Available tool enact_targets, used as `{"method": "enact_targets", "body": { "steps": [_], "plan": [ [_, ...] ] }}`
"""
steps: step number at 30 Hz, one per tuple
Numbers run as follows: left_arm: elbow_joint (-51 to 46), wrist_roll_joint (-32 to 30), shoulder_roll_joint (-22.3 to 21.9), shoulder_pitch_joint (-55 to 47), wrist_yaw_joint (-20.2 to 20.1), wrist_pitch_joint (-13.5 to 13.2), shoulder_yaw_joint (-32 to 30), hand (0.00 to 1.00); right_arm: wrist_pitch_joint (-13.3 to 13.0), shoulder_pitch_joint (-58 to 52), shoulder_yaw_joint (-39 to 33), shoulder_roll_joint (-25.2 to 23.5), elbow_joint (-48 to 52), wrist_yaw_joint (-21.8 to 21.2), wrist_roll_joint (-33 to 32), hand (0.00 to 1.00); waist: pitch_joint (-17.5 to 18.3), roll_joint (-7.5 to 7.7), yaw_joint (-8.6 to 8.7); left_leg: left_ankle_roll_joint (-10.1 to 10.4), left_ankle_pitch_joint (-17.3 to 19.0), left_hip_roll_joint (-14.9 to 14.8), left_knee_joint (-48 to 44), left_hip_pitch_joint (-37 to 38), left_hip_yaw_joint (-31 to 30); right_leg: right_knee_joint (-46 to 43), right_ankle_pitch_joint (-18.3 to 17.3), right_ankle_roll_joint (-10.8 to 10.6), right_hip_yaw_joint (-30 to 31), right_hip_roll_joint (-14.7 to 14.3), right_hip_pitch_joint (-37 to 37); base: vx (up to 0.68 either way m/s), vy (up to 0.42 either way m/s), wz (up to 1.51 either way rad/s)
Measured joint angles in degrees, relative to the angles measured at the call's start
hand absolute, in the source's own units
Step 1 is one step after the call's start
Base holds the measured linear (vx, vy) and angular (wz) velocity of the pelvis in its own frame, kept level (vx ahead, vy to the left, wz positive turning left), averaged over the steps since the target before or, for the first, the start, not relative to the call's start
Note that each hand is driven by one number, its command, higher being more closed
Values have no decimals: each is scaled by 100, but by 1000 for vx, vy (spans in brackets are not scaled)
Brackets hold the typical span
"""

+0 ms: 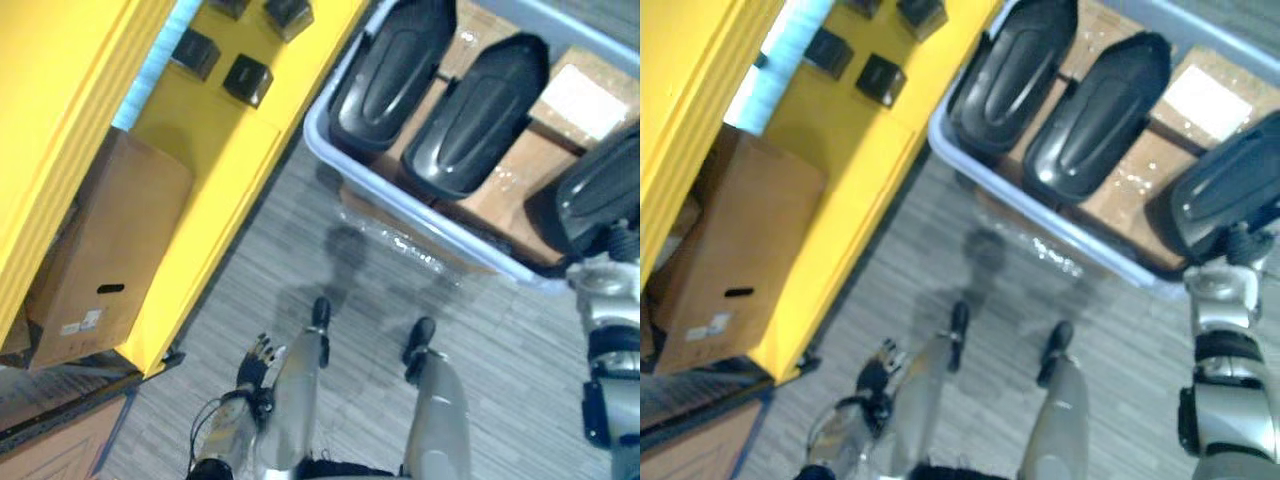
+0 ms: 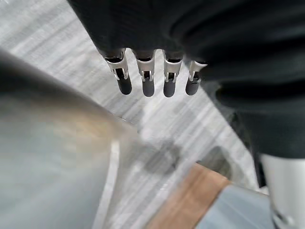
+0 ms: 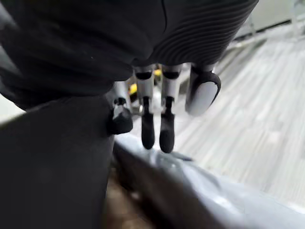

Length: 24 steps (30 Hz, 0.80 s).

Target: Walk over and take plastic housings, then place them on the shelf

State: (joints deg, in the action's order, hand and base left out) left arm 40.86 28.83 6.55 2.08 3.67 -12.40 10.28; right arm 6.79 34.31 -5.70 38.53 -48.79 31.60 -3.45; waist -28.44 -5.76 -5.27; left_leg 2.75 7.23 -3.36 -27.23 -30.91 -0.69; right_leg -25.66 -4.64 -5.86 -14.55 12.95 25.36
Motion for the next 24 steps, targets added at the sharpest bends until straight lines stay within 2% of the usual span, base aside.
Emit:
{"method": "enact_targets", "body": {
  "steps": [4,6,7,8,10,13,17,20,22,24],
  "plan": [
    [-602,1,49,-231,185,-11,-36,0,-359,-317,-269,-256,771,255,228,100,72,158,39,11,-6,-16,220,427,-41,421,84,-24,-135,-69,-552,126,-14,5],
    [-937,2,172,-430,238,-10,-60,0,-490,-526,-431,-394,1260,431,479,100,129,274,85,14,-9,-16,344,682,-29,726,174,-55,-181,-106,-876,165,2,1],
    [-1131,1,248,-563,243,-12,-113,0,-539,-698,-525,-486,1465,575,637,100,195,385,117,15,-10,-4,463,855,-22,933,223,-79,-224,-118,-1099,157,2,4],
    [-1181,0,259,-598,245,-9,-139,0,-540,-738,-556,-525,1499,607,663,100,213,416,118,15,-10,0,499,906,-19,984,235,-82,-231,-121,-1154,151,-8,2],
    [-1468,-1,291,-841,246,-3,-294,0,-529,-1123,-719,-817,1670,745,716,100,494,671,123,20,-13,-1,705,1121,9,1344,328,-89,-263,-181,-1423,159,-24,-1],
    [-1832,-9,347,-1057,249,42,-304,0,-523,-1591,-969,-1155,1897,852,717,100,801,883,132,22,-11,21,962,1459,83,1688,391,-113,-270,-203,-1771,153,-27,-5],
    [-2516,-10,222,-1204,242,149,-345,0,-524,-2168,-1147,-1357,2604,878,964,100,1174,884,182,22,-11,63,1184,1724,130,1980,467,-132,-277,-202,-2060,113,-9,-2],
    [-3113,-17,166,-1318,227,281,-399,0,-556,-2623,-1128,-1713,3265,853,1398,100,1520,882,277,31,-17,77,1386,1972,156,2105,469,-132,-278,-200,-2254,93,-14,-3],
    [-3669,-221,130,-1323,229,417,-529,0,-611,-2843,-1095,-1963,3673,750,1770,100,1625,852,303,49,-13,79,1541,2223,220,2165,476,-128,-279,-184,-2474,50,-6,-10],
    [-4096,-557,156,-1323,213,539,-549,0,-681,-2963,-1016,-2010,3849,516,2063,100,1798,829,300,58,0,86,1634,2335,287,2259,520,-115,-272,-175,-2563,41,5,-13]
  ]
}}
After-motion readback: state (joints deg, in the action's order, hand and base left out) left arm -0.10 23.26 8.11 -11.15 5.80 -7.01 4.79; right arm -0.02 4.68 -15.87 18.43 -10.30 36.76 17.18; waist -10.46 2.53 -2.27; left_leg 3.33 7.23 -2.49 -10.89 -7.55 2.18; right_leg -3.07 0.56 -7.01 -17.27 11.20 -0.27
